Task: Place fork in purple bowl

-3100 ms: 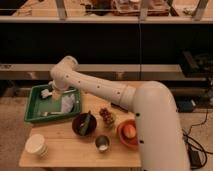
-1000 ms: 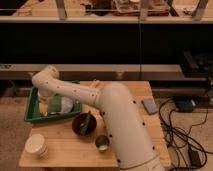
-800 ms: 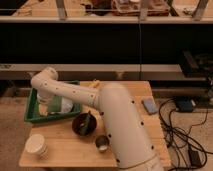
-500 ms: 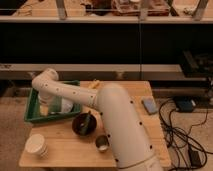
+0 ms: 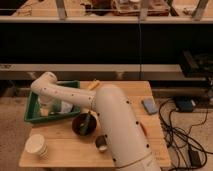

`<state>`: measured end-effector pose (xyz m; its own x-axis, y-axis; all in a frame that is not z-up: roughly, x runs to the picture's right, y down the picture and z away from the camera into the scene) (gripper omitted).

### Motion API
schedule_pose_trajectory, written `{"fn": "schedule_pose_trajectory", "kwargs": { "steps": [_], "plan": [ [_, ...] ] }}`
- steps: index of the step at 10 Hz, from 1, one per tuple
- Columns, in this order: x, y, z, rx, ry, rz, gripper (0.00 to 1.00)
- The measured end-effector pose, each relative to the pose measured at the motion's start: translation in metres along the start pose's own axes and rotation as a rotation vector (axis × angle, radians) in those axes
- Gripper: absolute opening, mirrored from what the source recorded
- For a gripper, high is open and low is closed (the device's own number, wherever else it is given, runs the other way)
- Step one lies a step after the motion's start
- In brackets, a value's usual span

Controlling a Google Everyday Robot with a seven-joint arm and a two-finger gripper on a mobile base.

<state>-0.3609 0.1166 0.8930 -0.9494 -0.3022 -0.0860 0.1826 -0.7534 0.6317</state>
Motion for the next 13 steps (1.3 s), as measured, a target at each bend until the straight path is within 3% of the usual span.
{"fn": "schedule_pose_trajectory", "kwargs": {
  "steps": [3,9,13],
  "plan": [
    [-0.001,-0.002,0.009,0.005,-0.016,-0.002,0.63],
    [-0.005,0.003,0.018,-0.004,-0.035,-0.012,0.1],
    [-0.006,0.002,0.018,-0.004,-0.037,-0.01,0.09]
  ]
}}
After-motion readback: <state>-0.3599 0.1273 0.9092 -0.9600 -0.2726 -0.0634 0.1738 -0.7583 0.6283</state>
